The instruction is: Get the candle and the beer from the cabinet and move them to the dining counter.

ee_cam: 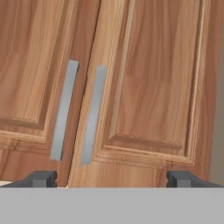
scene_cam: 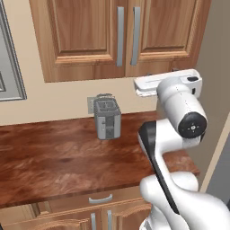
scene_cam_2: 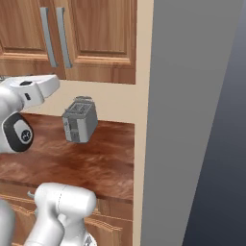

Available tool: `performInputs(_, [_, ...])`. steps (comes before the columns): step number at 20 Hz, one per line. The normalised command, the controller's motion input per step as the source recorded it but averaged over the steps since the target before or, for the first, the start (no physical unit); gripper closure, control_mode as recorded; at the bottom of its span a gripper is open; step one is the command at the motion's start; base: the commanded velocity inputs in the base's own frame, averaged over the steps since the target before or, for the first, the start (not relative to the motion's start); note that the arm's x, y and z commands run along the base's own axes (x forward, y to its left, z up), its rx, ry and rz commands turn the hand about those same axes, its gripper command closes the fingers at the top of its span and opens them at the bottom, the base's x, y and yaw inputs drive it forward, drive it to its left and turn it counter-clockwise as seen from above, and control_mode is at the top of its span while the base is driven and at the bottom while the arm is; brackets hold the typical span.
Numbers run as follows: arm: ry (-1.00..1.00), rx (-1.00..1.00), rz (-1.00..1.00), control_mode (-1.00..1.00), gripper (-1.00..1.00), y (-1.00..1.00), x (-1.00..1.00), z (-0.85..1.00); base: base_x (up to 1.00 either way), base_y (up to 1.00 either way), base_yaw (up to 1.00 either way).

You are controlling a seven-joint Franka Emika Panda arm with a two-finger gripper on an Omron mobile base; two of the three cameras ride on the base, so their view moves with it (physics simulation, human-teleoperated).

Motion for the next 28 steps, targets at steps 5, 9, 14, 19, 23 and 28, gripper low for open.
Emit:
performInputs(5, [-0.11, 0.00, 0.00, -1.00, -1.00, 0.02, 0.40, 0.15, 0.00, 0.00, 0.00])
performInputs(9, [-0.05, 0.03, 0.00, -1.00, -1.00, 0.02, 0.55, 0.18, 0.00, 0.00, 0.00])
performInputs(14, [-0.01, 0.02, -0.02, -1.00, -1.00, 0.05, 0.47, 0.09, 0.00, 0.00, 0.00])
performInputs(19, [0.00, 0.00, -0.06, -1.00, -1.00, 0.27, 0.41, 0.00, 0.00, 0.00, 0.00])
performInputs(23, [0.00, 0.00, -0.04, -1.00, -1.00, 0.14, 0.34, 0.00, 0.00, 0.00, 0.00])
performInputs(28, [0.00, 0.00, -0.01, -1.00, -1.00, 0.02, 0.35, 0.00, 0.00, 0.00, 0.00])
